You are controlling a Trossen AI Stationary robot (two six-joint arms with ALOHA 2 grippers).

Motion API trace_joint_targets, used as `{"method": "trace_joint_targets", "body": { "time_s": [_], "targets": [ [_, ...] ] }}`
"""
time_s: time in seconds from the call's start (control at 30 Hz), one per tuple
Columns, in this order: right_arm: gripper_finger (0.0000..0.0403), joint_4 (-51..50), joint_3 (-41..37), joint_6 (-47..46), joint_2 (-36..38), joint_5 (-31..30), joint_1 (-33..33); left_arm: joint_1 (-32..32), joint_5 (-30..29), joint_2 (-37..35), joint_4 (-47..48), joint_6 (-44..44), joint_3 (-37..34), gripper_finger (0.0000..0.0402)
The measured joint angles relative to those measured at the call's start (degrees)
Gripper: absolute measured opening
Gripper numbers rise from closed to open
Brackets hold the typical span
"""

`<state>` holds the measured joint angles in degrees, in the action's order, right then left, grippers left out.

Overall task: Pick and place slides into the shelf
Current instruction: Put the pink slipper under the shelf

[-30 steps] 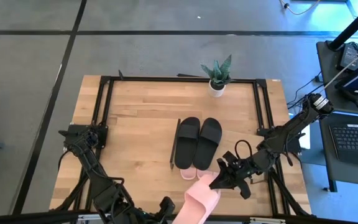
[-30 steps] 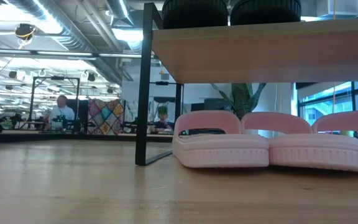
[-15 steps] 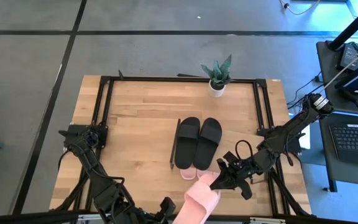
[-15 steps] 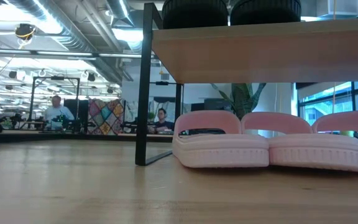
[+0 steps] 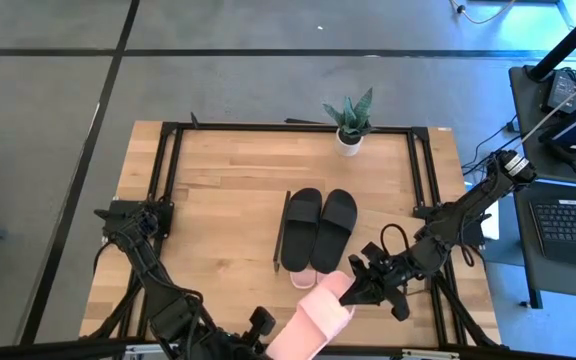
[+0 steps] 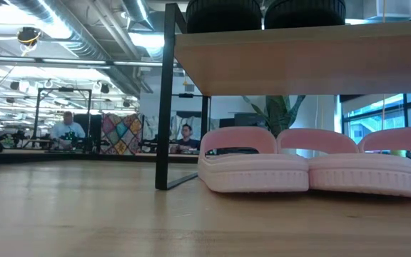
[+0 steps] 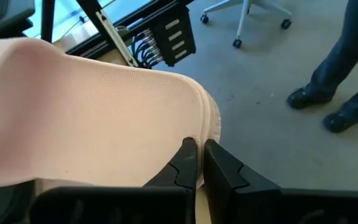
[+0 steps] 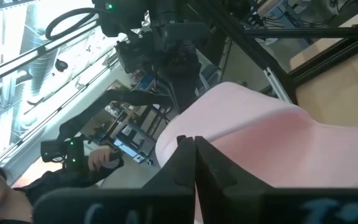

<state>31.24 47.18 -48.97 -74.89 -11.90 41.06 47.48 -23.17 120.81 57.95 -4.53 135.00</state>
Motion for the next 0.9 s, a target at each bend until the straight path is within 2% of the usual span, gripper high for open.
{"method": "trace_joint_targets", "body": {
  "time_s": [0.37,0.9],
  "targets": [
    [0.0002,-0.04,0.0,-0.9,0.05,-0.02,0.0,-0.07,-2.87,0.0,3.35,1.18,0.0,0.0002],
    [0.0059,-1.32,0.01,-15.34,0.02,0.12,0.0,-0.22,-3.61,0.0,6.06,2.09,0.0,0.0001]
  ]
}}
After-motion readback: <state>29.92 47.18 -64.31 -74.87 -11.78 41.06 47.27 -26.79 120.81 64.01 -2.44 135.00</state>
